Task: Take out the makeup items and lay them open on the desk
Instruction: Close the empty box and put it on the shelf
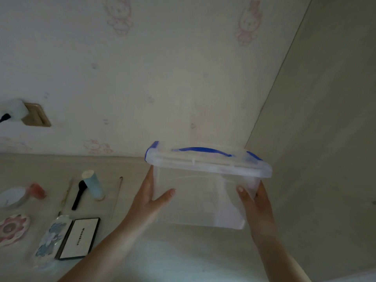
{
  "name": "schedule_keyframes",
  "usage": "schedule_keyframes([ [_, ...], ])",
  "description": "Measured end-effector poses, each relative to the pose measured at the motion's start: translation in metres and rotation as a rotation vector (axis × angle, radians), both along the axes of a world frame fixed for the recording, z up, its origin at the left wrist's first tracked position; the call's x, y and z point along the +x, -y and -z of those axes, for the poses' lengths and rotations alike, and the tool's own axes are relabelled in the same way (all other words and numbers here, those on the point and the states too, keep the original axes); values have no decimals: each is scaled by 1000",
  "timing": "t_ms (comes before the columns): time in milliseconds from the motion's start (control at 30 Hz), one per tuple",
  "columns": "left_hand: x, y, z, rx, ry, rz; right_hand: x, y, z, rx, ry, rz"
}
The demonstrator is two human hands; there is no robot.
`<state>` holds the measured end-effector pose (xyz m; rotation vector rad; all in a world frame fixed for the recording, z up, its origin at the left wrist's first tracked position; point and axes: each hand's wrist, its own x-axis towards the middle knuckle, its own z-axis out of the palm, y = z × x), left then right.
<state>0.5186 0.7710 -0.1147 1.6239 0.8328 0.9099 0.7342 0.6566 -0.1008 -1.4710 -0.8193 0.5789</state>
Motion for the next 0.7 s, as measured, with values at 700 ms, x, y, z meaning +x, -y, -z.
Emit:
schedule_keyframes([
  [700, 19, -29, -209, 225, 239, -42, 26, -20, -207, 351, 74, -32],
])
